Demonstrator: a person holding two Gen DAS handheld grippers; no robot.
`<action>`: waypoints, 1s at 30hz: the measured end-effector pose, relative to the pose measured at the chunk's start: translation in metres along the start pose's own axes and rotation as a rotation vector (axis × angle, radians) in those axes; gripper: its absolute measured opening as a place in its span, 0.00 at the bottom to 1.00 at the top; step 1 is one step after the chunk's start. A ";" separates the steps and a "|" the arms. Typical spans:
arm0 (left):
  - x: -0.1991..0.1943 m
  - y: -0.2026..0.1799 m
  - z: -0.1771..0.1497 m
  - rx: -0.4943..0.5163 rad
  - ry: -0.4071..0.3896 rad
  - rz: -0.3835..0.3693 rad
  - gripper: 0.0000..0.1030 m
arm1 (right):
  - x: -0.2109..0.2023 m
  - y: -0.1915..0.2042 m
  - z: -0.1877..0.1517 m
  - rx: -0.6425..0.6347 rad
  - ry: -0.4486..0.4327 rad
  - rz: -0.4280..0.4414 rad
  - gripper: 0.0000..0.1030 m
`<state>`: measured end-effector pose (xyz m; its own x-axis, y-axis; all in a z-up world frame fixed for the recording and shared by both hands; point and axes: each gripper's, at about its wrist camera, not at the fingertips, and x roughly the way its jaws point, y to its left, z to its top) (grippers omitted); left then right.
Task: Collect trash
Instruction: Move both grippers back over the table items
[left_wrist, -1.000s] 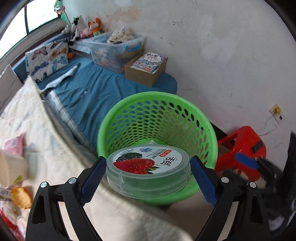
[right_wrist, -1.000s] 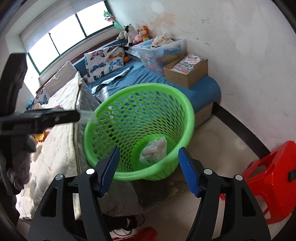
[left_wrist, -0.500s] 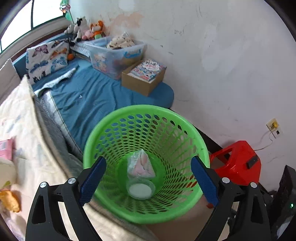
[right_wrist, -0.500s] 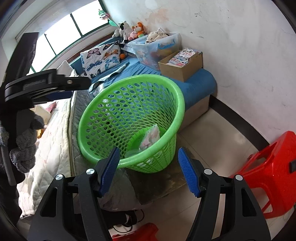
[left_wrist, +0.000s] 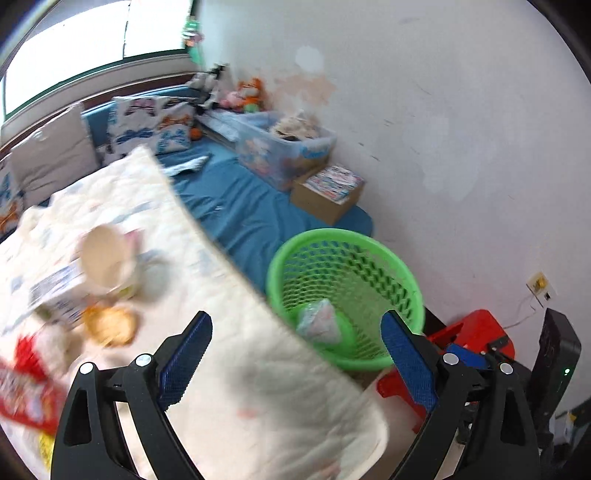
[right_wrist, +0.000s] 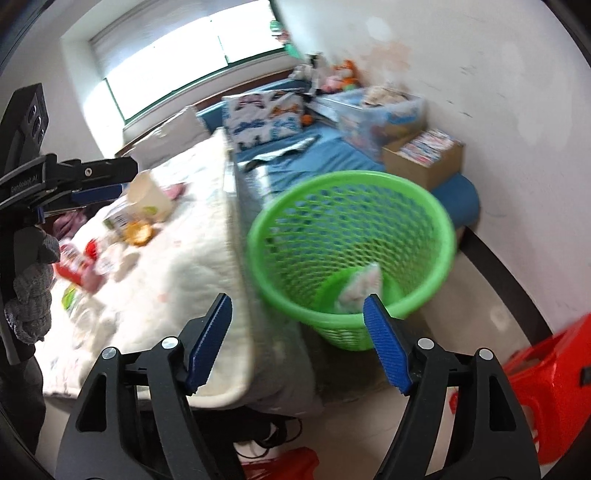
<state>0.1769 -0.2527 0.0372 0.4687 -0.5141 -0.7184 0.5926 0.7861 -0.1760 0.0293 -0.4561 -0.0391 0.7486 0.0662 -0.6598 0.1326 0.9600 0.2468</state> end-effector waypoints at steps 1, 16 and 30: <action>-0.010 0.009 -0.007 -0.009 -0.009 0.016 0.87 | 0.000 0.009 0.000 -0.019 -0.001 0.017 0.75; -0.118 0.131 -0.091 -0.241 -0.097 0.250 0.87 | 0.023 0.150 -0.023 -0.309 0.081 0.311 0.87; -0.152 0.204 -0.167 -0.480 -0.061 0.373 0.87 | 0.067 0.245 -0.055 -0.524 0.167 0.411 0.87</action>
<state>0.1167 0.0434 -0.0020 0.6329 -0.1818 -0.7526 0.0265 0.9766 -0.2136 0.0762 -0.2013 -0.0614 0.5555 0.4536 -0.6969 -0.5040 0.8503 0.1516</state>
